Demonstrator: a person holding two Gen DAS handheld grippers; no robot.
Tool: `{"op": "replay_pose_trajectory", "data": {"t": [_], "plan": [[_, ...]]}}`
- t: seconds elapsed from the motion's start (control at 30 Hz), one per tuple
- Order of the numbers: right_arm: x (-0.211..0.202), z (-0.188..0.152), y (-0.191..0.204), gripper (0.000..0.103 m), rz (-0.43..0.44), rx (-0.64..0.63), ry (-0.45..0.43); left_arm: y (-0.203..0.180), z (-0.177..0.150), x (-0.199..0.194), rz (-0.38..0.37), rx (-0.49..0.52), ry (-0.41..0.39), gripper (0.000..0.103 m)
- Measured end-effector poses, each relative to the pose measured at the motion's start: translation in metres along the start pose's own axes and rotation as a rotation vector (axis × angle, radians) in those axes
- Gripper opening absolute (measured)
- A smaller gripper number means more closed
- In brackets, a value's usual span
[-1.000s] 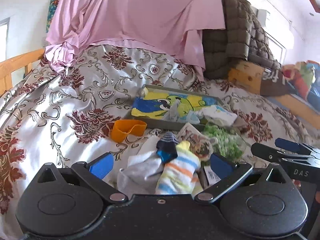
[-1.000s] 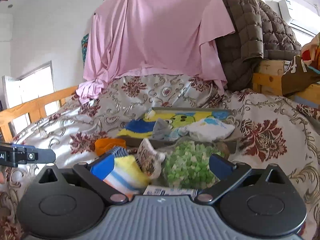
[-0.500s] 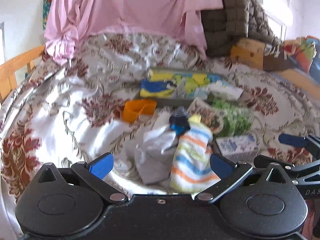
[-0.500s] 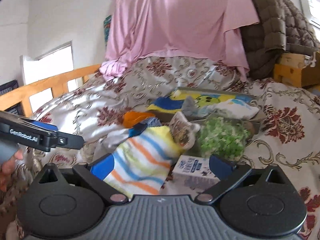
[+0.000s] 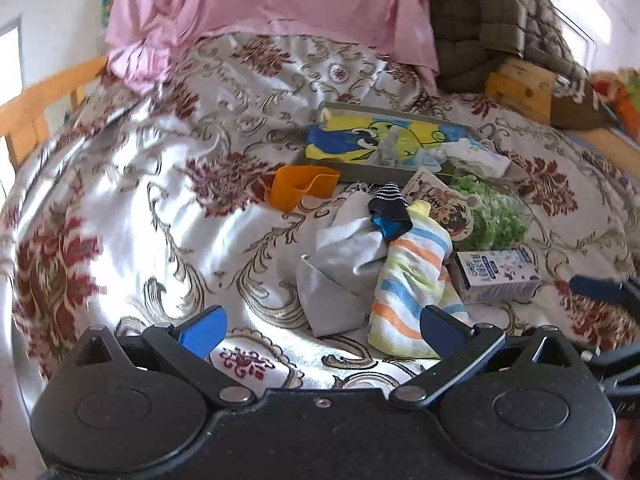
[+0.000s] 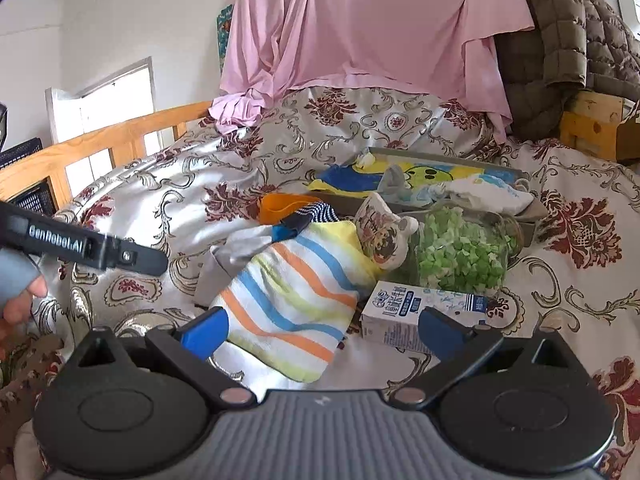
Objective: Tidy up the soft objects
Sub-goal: 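Grasp the orange-and-blue striped towel with the right gripper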
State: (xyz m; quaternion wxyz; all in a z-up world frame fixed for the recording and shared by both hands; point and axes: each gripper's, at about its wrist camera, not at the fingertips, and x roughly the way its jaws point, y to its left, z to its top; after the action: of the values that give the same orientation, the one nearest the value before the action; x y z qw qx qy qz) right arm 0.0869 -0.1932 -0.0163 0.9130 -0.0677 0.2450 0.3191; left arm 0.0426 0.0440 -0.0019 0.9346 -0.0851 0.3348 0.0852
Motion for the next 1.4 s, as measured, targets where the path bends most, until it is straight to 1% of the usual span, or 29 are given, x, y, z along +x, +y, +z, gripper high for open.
{"op": "replay_pose_trajectory", "data": {"t": [0.13,0.3,0.4,0.5,0.63,0.73,0.87,0.93,1.0,1.07,1.17,1.27,1.4], "plan": [[0.001,-0.001,0.003,0.103,0.002,-0.004,0.012,0.006,0.001,0.000,0.010,-0.044,0.007,0.102],[0.003,0.004,0.010,0.103,0.004,-0.010,0.018,0.008,0.002,-0.002,0.044,-0.063,-0.020,0.102],[0.009,0.007,0.016,0.103,-0.013,-0.030,0.029,0.010,0.004,-0.003,0.065,-0.061,-0.039,0.102],[0.019,0.011,0.022,0.103,-0.014,-0.081,0.037,0.014,0.005,-0.001,0.079,-0.093,-0.046,0.102],[0.035,0.017,0.027,0.103,0.021,-0.178,0.035,0.021,0.007,0.005,0.089,-0.163,-0.036,0.102],[0.055,0.024,0.027,0.103,0.060,-0.235,0.050,0.023,0.008,0.010,0.100,-0.196,-0.028,0.102],[0.082,0.028,0.023,0.103,0.108,-0.265,0.056,0.022,0.009,0.017,0.111,-0.201,-0.023,0.102],[0.092,0.027,0.021,0.103,0.133,-0.276,0.060,0.020,0.010,0.022,0.111,-0.188,-0.018,0.102],[0.101,0.025,0.019,0.103,0.139,-0.284,0.064,0.017,0.011,0.027,0.107,-0.174,-0.015,0.102],[0.108,0.022,0.015,0.103,0.149,-0.266,0.078,0.014,0.015,0.034,0.091,-0.157,-0.002,0.102],[0.117,0.020,0.010,0.103,0.183,-0.228,0.100,0.014,0.024,0.045,0.013,-0.133,-0.005,0.102],[0.124,0.016,0.012,0.103,0.166,-0.253,0.095,0.012,0.032,0.058,-0.049,-0.124,0.002,0.102],[0.131,0.005,0.017,0.103,0.180,-0.297,0.120,0.011,0.037,0.082,-0.096,-0.139,0.062,0.102]]}}
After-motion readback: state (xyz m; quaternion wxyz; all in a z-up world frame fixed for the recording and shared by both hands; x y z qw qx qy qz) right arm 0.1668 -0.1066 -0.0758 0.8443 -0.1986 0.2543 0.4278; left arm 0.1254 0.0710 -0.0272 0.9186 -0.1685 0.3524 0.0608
